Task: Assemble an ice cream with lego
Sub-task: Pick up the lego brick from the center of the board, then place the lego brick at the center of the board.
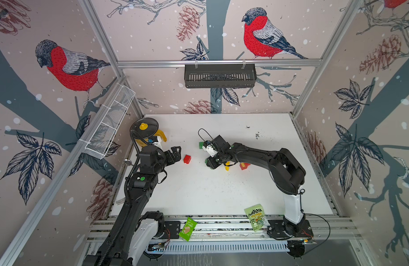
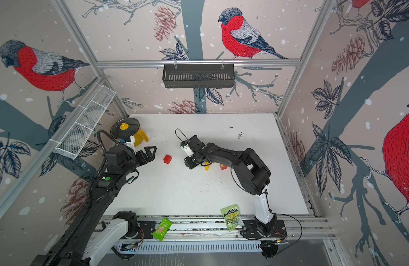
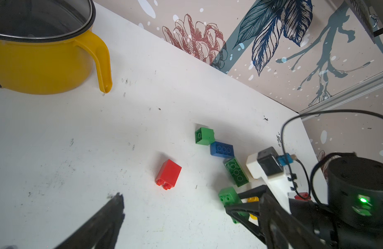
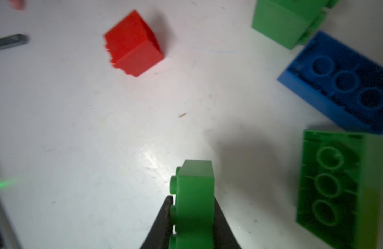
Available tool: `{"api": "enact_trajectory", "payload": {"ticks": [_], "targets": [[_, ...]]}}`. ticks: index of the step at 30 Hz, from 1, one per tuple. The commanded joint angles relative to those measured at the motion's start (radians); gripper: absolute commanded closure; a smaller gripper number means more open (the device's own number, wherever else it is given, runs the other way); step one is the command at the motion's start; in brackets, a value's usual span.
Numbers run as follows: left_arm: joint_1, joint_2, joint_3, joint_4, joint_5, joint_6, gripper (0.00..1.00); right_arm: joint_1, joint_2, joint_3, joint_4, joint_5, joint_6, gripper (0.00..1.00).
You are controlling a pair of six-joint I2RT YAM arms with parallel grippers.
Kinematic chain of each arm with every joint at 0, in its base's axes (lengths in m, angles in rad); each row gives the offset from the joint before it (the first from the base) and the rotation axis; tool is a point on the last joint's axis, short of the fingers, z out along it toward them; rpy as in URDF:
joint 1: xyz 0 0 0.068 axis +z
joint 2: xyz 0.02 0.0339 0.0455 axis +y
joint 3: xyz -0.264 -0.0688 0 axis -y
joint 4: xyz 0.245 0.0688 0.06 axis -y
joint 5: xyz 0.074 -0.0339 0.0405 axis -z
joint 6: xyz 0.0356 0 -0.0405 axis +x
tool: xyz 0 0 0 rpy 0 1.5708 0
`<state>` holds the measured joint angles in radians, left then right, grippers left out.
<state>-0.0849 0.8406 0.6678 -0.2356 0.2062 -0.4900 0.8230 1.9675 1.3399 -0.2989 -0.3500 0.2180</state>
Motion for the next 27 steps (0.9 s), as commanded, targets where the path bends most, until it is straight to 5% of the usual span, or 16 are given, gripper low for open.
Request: {"api": "enact_trajectory", "payload": {"ticks": [1,9,27], "targets": [[0.002,0.009,-0.009,0.029,0.009,0.001,0.03,-0.008,-0.065,-0.124,0.149,-0.294,0.134,0.79],[0.001,0.034,-0.039,0.075,0.040,-0.012,0.03,-0.046,-0.181,-0.419,0.439,-0.469,0.327,0.79],[0.000,0.052,-0.064,0.111,0.088,-0.025,0.03,-0.079,-0.122,-0.479,0.417,-0.423,0.349,0.76]]}}
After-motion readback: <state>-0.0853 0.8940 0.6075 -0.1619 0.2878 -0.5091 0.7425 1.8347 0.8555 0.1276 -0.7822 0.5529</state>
